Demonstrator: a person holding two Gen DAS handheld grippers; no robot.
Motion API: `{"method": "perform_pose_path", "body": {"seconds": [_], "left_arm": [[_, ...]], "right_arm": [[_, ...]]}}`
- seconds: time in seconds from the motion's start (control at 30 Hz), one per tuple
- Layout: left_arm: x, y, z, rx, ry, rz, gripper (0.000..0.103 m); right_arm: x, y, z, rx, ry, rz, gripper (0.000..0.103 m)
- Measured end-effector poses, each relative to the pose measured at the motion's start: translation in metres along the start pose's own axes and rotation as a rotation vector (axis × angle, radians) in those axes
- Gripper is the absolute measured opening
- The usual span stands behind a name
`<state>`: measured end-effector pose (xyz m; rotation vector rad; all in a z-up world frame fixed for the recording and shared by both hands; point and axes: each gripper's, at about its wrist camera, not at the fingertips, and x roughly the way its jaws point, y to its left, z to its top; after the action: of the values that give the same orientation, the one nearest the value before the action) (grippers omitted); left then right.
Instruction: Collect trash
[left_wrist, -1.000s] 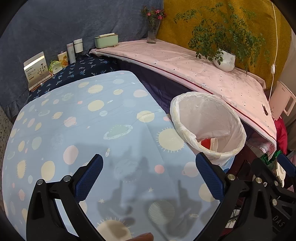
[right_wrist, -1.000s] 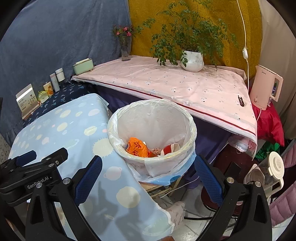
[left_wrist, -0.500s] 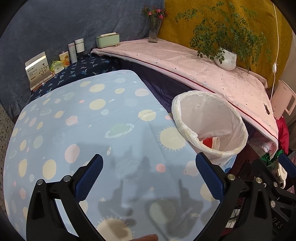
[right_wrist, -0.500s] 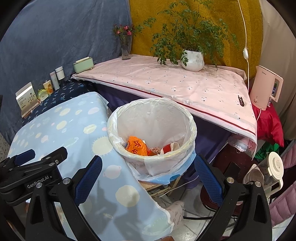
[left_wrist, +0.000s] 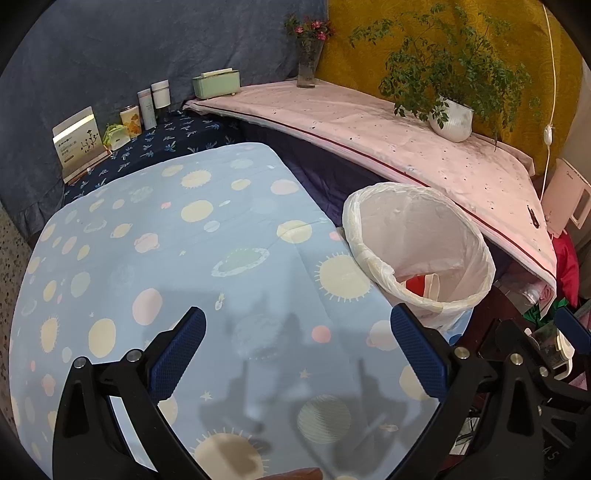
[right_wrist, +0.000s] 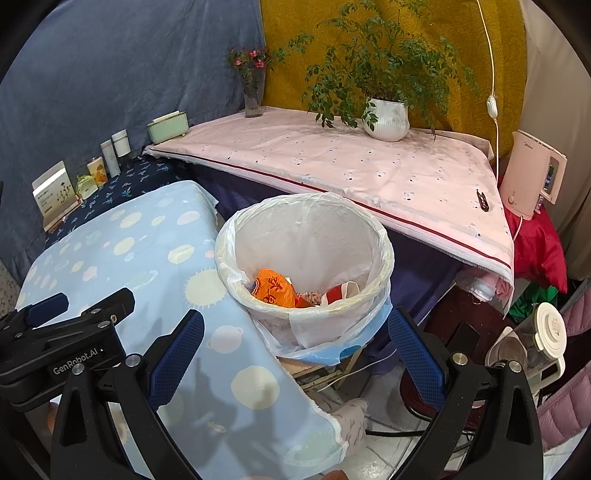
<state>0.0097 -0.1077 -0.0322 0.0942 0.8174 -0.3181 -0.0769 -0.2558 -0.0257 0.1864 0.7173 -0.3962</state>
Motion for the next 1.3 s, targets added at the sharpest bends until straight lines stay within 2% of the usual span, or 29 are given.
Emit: {"method": "perform_pose_path", "body": {"seconds": [1.3], "left_arm": [[-0.0018, -0.0047, -0.0013, 0.030, -0.016, 0.010, 0.095]], "right_arm": [[0.0032, -0.0086, -0.0051, 0.002, 0.011, -0.014, 0.096]]}}
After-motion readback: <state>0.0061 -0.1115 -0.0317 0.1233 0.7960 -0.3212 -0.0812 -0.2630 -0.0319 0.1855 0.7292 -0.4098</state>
